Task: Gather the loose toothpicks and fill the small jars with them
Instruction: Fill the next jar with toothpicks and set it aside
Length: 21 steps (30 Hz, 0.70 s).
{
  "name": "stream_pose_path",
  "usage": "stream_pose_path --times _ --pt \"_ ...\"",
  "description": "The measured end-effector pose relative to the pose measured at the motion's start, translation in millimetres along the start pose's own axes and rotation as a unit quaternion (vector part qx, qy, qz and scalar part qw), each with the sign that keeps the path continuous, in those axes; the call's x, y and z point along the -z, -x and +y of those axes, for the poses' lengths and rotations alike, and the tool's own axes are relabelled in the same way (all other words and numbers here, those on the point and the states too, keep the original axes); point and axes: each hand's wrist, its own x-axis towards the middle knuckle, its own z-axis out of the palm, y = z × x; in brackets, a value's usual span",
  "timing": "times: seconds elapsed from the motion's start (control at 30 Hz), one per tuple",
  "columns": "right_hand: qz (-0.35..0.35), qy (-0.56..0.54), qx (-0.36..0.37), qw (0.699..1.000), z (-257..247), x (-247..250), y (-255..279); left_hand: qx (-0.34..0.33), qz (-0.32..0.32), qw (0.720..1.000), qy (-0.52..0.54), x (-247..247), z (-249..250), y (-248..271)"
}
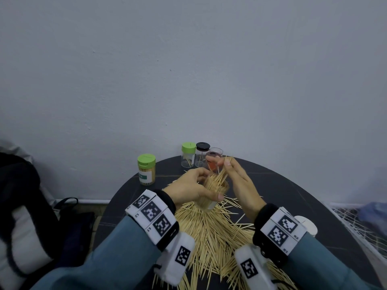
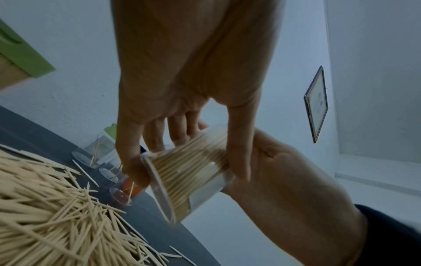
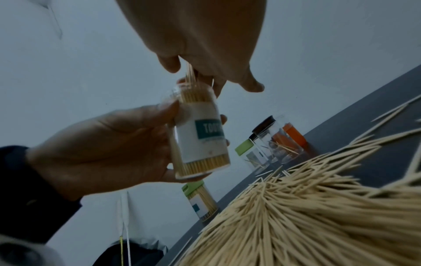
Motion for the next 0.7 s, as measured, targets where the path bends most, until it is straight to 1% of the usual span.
stream_pose_path --times 0.07,0.17,0.3,0.43,0.6,0.7 --pt "0.01 -0.008 0.021 1.0 0.2 -0.1 -2.2 0.0 0.001 1.0 0.0 0.2 -0.2 -0.3" --pt "0.002 -0.013 0.033 0.999 7.4 -2.6 -1.3 0.0 0.002 1.0 0.003 0.3 -1.3 -1.0" --pt "0.003 0.011 0.034 0.999 20.9 -1.8 -1.3 0.003 -0.002 1.0 0.006 0.5 -2.6 -1.6" --pt "0.007 -0.001 0.024 1.0 13.2 1.0 -3.1 0.002 -0.008 1.0 0.0 0.6 -1.8 -2.0" --pt "0.004 0.029 0.033 0.999 5.7 4.8 -3.2 0.009 -0.03 0.999 -0.023 -1.5 -2.6 -2.2" --pt "-0.008 0.051 0.03 0.998 8.1 4.1 -1.6 0.013 -0.03 0.999 -0.016 -1.1 -1.4 -1.4"
